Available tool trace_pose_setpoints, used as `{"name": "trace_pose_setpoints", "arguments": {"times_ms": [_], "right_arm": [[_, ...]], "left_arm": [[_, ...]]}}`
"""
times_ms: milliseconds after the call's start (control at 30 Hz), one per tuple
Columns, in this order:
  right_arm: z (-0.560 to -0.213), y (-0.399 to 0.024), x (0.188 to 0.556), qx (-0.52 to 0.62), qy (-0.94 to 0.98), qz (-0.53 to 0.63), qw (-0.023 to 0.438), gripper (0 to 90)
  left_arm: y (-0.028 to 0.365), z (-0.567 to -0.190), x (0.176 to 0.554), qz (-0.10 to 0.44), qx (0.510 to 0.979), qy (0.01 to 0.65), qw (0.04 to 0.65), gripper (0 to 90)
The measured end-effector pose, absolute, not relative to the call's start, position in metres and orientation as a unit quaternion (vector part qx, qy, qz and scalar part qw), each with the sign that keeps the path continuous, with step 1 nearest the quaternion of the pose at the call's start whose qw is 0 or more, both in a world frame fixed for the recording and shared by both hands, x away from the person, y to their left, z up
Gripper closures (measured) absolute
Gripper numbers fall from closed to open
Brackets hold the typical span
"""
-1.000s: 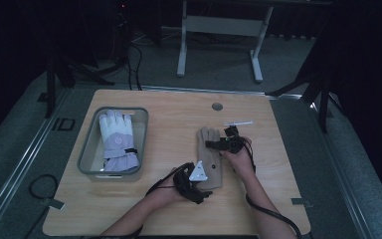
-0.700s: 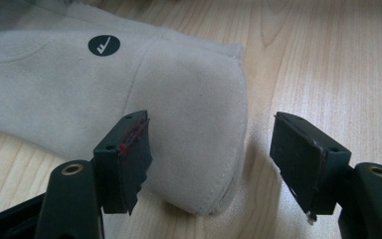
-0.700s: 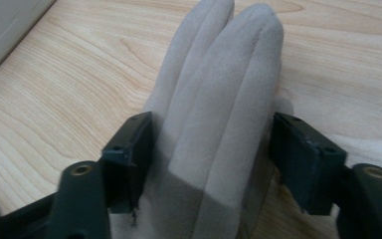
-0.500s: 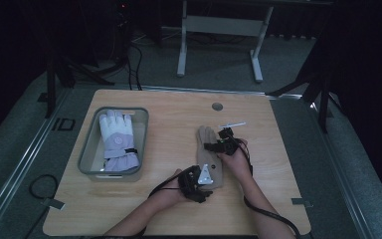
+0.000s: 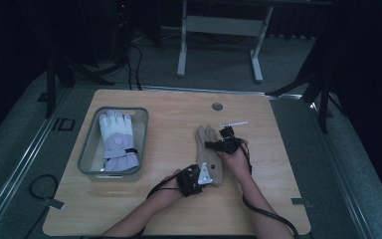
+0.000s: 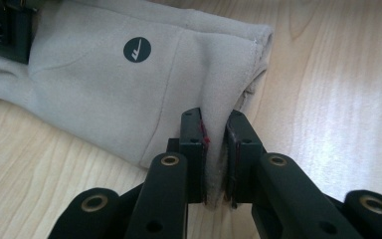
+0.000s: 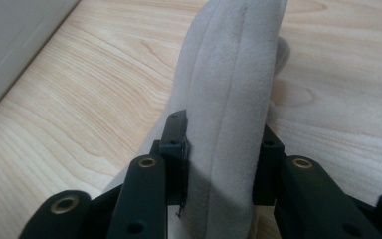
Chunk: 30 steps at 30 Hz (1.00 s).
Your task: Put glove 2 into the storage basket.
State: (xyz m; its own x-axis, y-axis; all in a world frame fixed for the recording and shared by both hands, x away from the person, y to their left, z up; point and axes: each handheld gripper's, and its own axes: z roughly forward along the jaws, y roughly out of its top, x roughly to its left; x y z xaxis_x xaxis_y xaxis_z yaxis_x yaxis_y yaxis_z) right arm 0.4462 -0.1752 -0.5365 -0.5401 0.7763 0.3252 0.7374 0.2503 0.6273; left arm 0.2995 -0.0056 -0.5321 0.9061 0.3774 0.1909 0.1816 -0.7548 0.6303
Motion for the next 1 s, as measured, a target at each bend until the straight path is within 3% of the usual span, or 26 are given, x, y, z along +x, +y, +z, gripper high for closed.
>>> {"name": "trace_pose_setpoints", "arguments": {"times_ms": [600, 1000], "right_arm": [[-0.473, -0.141, 0.443, 0.423, 0.803, 0.417, 0.056, 67.7], [-0.451, -0.105, 0.446, 0.398, 0.804, 0.439, 0.041, 67.6]], "left_arm": [[0.024, -0.483, 0.294, 0.186, 0.919, 0.154, 0.313, 81.6], [0.061, -0.463, 0.289, 0.196, 0.911, 0.178, 0.318, 81.7]]}}
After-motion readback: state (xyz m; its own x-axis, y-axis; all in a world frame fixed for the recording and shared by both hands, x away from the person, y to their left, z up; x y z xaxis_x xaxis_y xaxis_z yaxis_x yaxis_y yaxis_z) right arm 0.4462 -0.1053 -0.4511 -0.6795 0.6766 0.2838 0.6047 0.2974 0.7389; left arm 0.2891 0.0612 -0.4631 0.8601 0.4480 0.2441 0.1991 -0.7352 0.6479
